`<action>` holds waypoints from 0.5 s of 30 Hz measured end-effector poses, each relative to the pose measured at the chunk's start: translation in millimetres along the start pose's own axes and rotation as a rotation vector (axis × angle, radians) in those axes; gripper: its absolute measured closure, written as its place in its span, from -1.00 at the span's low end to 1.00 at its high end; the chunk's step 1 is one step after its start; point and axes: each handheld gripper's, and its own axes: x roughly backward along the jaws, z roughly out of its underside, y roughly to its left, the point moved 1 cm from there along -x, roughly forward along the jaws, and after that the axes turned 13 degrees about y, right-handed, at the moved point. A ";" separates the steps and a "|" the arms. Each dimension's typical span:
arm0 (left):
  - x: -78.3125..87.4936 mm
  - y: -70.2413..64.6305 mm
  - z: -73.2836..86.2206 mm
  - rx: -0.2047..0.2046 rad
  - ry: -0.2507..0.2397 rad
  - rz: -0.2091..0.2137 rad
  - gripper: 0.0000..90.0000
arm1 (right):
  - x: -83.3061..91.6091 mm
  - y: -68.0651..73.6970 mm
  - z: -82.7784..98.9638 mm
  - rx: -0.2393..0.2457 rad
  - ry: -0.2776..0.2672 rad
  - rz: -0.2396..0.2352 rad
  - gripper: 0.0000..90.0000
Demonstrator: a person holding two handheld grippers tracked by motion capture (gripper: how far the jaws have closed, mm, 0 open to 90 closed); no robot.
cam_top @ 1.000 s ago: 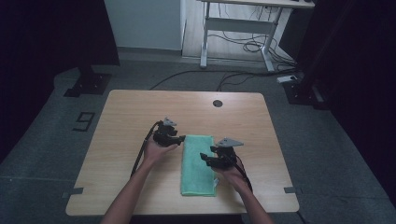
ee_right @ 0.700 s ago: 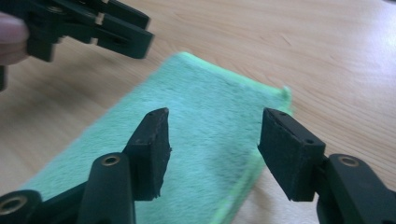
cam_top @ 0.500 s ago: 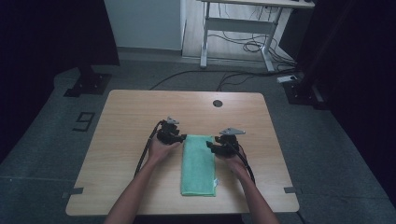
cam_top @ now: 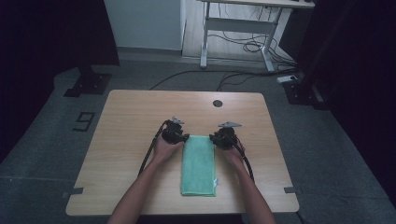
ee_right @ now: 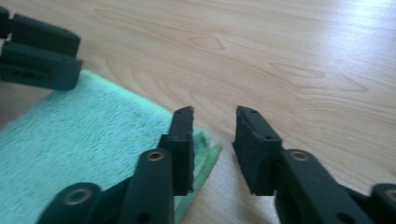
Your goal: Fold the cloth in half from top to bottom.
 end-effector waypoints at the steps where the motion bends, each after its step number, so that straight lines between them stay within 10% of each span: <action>1: -0.6 0.1 0.2 -0.002 0.004 -0.003 0.33 | -1.1 -0.1 -0.2 0.004 -0.002 0.006 0.57; 15: 1.3 3.6 3.7 -0.010 0.008 0.037 0.31 | -0.2 0.9 -3.4 0.014 0.040 -0.056 0.17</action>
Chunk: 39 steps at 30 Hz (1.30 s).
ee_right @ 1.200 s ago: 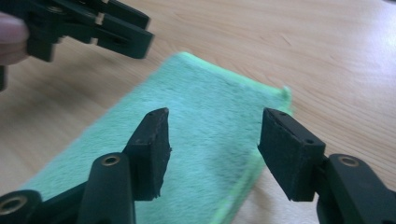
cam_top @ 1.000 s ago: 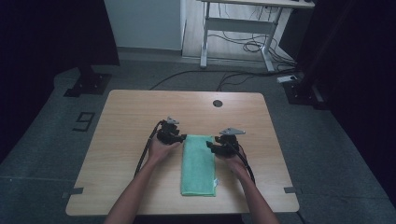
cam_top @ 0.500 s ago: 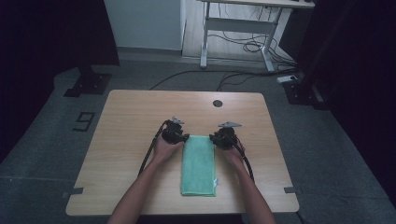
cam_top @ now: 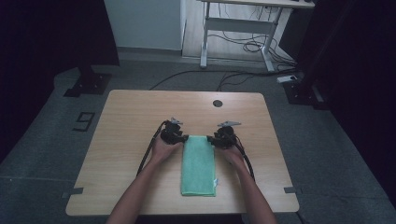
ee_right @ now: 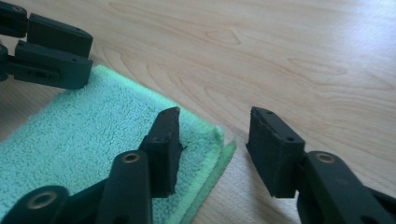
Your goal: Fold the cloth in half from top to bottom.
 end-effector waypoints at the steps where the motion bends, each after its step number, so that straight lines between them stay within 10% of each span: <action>1: -0.6 -0.5 0.2 -0.005 0.005 0.003 0.31 | -1.1 0.6 0.0 -0.001 0.006 0.002 0.16; 20: -5.2 -11.4 3.5 -0.036 -0.001 0.021 0.74 | -5.3 10.5 1.7 0.056 0.034 -0.014 0.84; 39: 15.5 -10.8 2.2 -0.030 -0.089 0.085 0.96 | 14.8 4.3 4.5 0.046 -0.057 -0.080 0.88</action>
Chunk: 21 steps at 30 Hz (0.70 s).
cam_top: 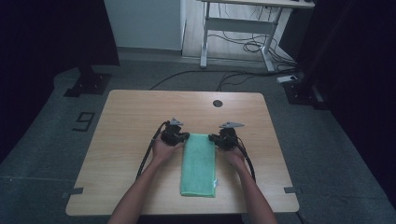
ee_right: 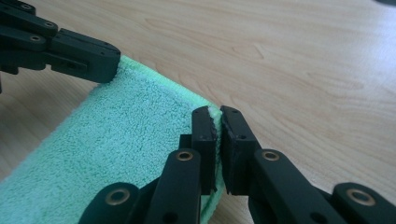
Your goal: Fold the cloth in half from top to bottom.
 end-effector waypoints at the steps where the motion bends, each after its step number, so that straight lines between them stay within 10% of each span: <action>1: 1.7 -0.2 -0.5 0.002 -0.005 0.001 0.96 | 2.2 0.4 -0.6 0.004 -0.008 0.002 0.88; 21: 27.8 -12.4 -1.2 -0.047 -0.067 -0.006 0.97 | 26.1 12.8 -4.8 0.059 -0.085 0.009 0.88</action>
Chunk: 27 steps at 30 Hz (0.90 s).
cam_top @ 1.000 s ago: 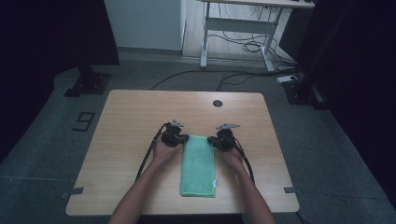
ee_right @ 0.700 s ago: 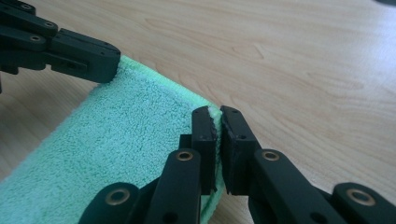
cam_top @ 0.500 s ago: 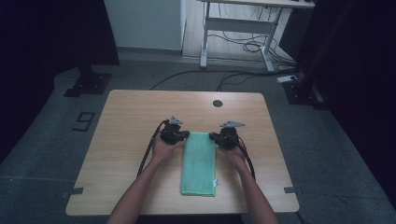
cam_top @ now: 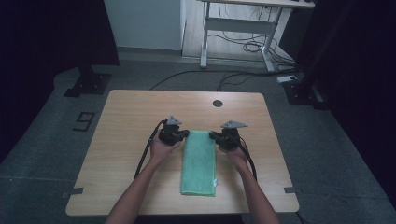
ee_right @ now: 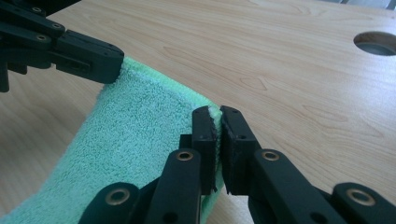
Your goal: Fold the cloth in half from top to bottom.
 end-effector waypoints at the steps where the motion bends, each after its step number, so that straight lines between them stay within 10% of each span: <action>1: 3.4 -1.7 1.1 -0.003 -0.008 0.000 0.97 | 0.9 0.5 0.0 0.005 0.001 0.000 0.88; 27: 40.7 -34.2 24.4 -0.084 -0.091 0.020 0.96 | 33.5 24.3 15.8 0.092 -0.051 -0.031 0.88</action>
